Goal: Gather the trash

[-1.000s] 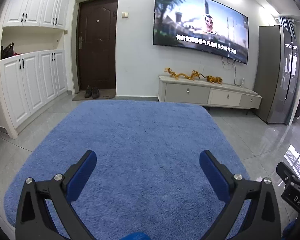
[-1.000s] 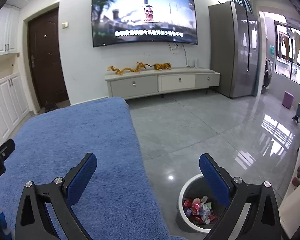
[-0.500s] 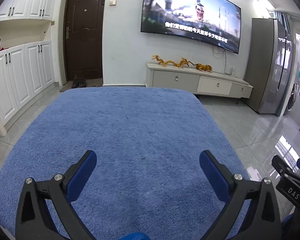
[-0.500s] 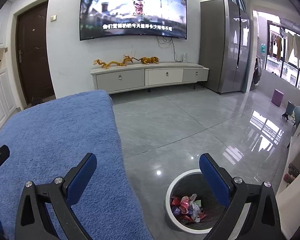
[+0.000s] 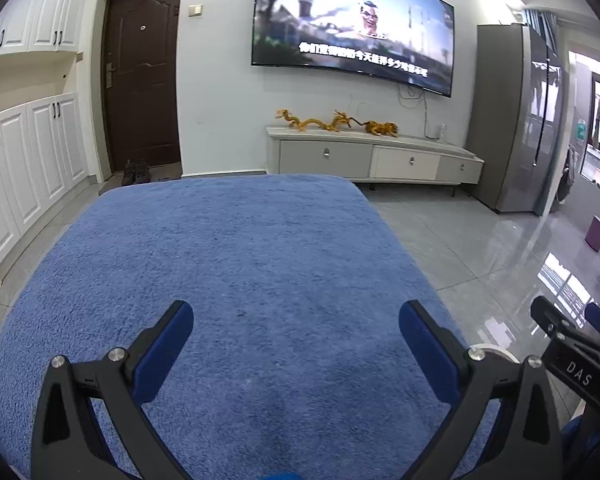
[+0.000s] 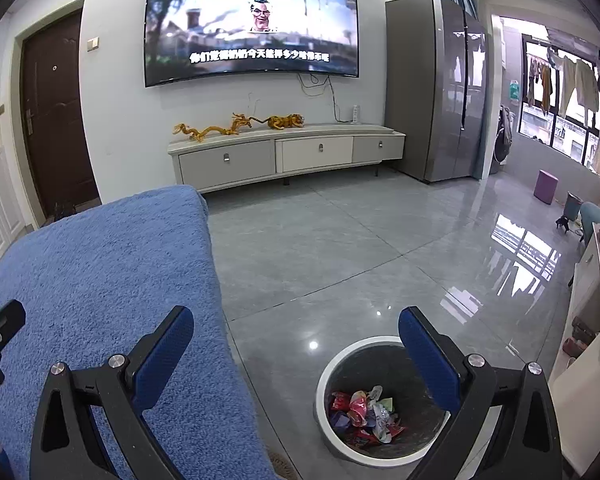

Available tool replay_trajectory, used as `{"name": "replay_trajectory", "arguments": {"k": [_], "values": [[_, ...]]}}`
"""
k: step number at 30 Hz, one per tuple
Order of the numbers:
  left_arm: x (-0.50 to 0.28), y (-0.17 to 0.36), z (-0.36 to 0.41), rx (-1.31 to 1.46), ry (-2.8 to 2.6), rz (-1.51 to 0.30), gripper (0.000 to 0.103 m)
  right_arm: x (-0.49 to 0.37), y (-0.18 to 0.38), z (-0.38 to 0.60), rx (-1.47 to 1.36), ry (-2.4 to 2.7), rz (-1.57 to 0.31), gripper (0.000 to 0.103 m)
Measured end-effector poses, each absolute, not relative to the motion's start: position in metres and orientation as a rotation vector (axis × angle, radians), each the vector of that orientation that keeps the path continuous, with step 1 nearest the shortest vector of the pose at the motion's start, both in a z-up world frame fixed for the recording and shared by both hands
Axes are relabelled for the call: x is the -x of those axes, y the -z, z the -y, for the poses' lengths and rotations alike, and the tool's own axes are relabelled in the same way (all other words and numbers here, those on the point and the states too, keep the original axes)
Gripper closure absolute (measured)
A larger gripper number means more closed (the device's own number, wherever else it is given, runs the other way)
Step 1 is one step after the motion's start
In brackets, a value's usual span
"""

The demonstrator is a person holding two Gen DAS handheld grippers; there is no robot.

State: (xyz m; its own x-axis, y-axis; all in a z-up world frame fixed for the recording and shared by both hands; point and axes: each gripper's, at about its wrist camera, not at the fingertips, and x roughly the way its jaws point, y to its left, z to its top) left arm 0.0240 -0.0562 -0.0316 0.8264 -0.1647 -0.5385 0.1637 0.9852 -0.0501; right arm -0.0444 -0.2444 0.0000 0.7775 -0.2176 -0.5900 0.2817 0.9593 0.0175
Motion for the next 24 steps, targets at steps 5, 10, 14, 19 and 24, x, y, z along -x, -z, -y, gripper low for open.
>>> {"name": "replay_trajectory", "arguments": {"k": [5, 10, 14, 19, 24], "values": [[-0.017, 0.03, 0.067, -0.016, 0.202, -0.563, 0.0, 0.051, -0.003, 0.254, -0.118, 0.287, -0.615, 0.0], [-0.013, 0.028, 0.074, -0.022, 0.219, -0.561, 0.0, 0.054, -0.004, 0.258, -0.12, 0.294, -0.614, 0.0], [-0.011, 0.027, 0.077, -0.029, 0.233, -0.566, 0.0, 0.055, -0.005, 0.257, -0.121, 0.299, -0.613, 0.0], [-0.009, 0.027, 0.081, -0.034, 0.244, -0.572, 0.0, 0.056, -0.005, 0.261, -0.122, 0.306, -0.61, 0.0], [-0.008, 0.026, 0.083, -0.035, 0.256, -0.572, 0.0, 0.057, -0.004, 0.261, -0.123, 0.309, -0.613, 0.0]]}}
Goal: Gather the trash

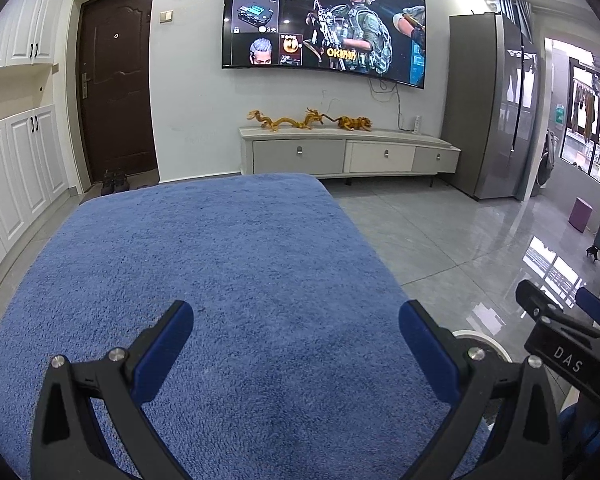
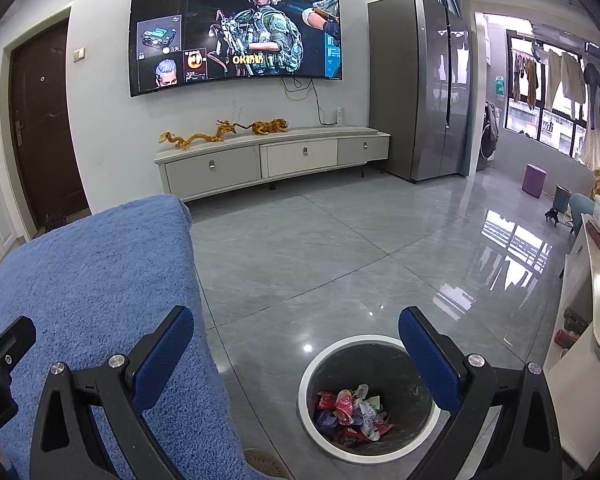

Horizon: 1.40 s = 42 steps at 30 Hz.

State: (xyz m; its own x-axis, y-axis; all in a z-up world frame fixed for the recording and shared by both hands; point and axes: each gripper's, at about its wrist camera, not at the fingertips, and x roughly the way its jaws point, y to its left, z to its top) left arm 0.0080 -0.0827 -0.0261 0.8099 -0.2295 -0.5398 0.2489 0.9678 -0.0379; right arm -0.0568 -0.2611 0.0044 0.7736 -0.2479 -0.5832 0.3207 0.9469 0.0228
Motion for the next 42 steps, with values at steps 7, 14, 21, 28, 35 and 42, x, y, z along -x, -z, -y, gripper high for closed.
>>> {"name": "replay_trajectory", "arguments": {"k": [7, 14, 21, 28, 35, 42], "values": [[-0.008, 0.027, 0.085, -0.038, 0.265, -0.579, 0.0, 0.058, -0.002, 0.261, -0.125, 0.306, -0.619, 0.0], [-0.007, 0.029, 0.085, -0.04, 0.266, -0.587, 0.0, 0.058, 0.0, 0.261, -0.127, 0.305, -0.624, 0.0], [-0.009, 0.028, 0.086, -0.045, 0.271, -0.592, 0.0, 0.058, 0.003, 0.263, -0.125, 0.305, -0.636, 0.0], [-0.009, 0.03, 0.088, -0.052, 0.276, -0.596, 0.0, 0.056, 0.003, 0.263, -0.121, 0.306, -0.639, 0.0], [-0.01, 0.033, 0.089, -0.056, 0.275, -0.607, 0.0, 0.056, 0.006, 0.268, -0.124, 0.31, -0.651, 0.0], [-0.013, 0.035, 0.089, -0.057, 0.274, -0.616, 0.0, 0.054, 0.007, 0.269, -0.125, 0.31, -0.657, 0.0]]}}
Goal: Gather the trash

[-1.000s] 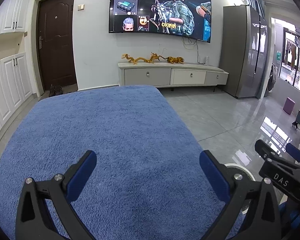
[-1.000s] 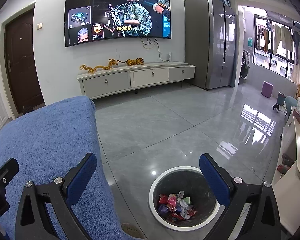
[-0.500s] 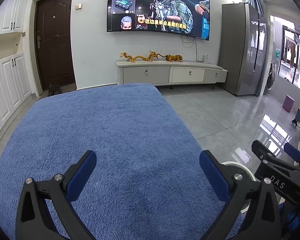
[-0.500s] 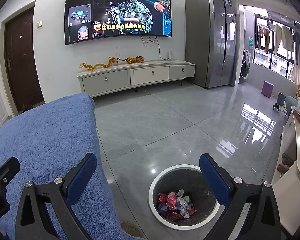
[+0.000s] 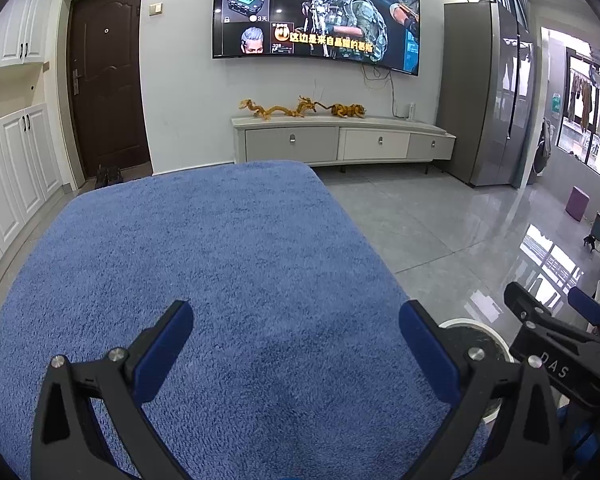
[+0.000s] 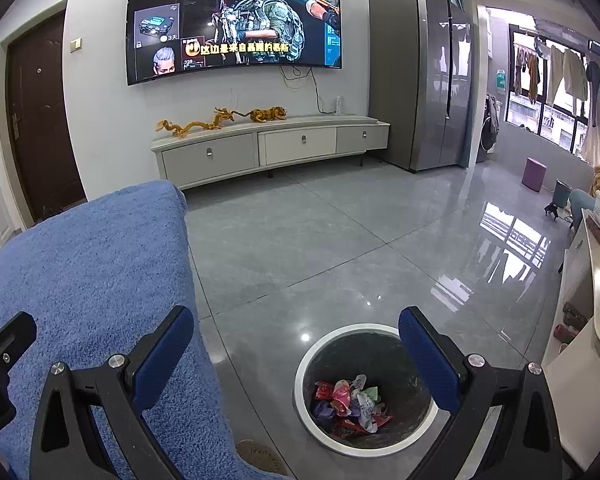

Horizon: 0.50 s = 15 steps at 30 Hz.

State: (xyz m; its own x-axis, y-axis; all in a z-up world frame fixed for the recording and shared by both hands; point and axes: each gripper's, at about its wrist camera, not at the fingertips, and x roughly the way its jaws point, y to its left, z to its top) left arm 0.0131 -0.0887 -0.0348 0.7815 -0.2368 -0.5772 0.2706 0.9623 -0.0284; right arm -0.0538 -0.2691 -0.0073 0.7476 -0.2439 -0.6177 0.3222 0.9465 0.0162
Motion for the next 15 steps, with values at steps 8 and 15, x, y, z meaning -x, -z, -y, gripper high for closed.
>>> {"name": "replay_trajectory", "arguments": {"k": [8, 15], "values": [[-0.0173, 0.0371, 0.0879, -0.057, 0.275, -0.625, 0.0, 0.0536, 0.0093, 0.2708, -0.125, 0.314, -0.658, 0.0], [-0.0201, 0.0395, 0.0878, -0.059, 0.279, -0.628, 0.0, 0.0532, 0.0126, 0.2711, -0.123, 0.32, -0.662, 0.0]]}}
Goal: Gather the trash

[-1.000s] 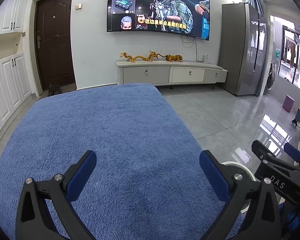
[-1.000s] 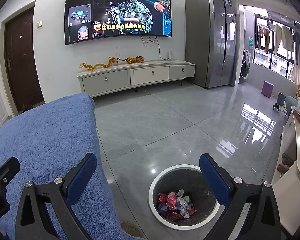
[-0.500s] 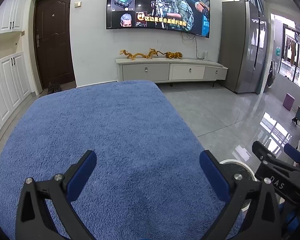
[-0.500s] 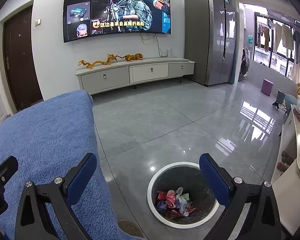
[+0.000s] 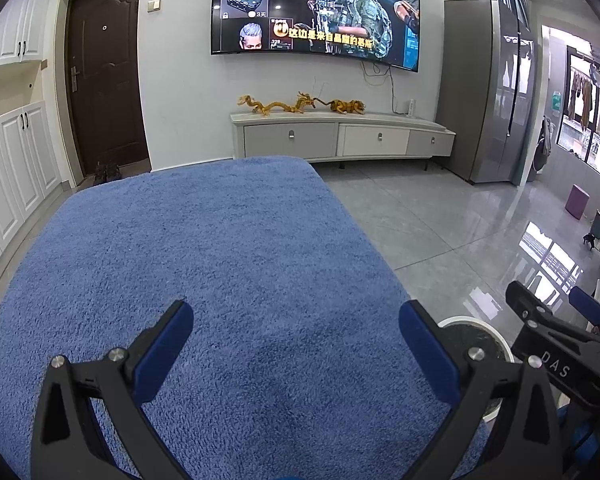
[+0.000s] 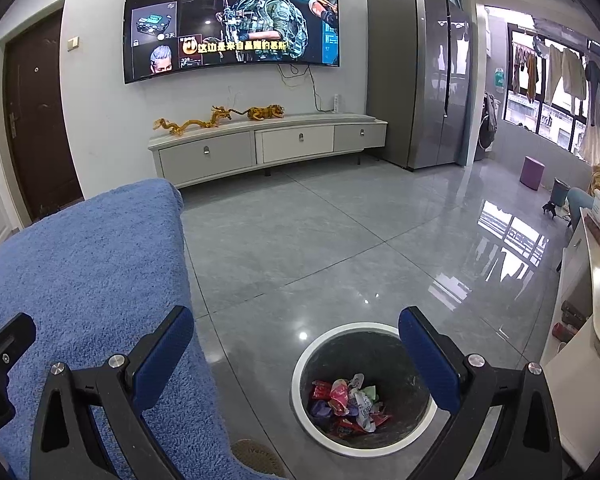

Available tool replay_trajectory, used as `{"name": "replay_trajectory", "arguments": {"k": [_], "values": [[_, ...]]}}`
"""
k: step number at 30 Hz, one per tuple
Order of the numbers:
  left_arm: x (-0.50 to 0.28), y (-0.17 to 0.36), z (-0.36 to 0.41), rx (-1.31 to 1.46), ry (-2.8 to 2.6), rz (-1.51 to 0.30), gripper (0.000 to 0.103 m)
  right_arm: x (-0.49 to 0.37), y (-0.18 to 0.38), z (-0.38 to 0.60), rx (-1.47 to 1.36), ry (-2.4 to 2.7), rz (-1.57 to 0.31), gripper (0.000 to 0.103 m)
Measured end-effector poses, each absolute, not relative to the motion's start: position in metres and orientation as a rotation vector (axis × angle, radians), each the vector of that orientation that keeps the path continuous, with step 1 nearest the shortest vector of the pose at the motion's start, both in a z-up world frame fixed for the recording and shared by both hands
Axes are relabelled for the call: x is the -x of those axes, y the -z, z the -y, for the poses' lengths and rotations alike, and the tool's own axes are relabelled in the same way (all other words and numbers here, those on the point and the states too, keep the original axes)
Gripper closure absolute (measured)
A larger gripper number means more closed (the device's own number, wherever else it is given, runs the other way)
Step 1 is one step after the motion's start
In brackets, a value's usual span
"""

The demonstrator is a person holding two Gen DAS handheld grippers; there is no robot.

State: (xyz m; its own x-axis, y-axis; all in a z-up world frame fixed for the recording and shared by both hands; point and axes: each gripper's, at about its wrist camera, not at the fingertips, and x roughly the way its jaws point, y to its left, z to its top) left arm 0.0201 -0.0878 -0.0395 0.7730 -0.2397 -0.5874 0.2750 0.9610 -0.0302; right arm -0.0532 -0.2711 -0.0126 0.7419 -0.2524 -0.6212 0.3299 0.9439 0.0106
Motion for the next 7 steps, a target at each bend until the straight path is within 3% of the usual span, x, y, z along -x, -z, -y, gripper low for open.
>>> {"name": "replay_trajectory", "arguments": {"k": [7], "values": [[-0.0254, 0.0436, 0.0859, -0.056, 0.278, -0.641, 0.0, 0.0511, 0.0142, 0.2742, -0.125, 0.327, -0.668, 0.0]]}}
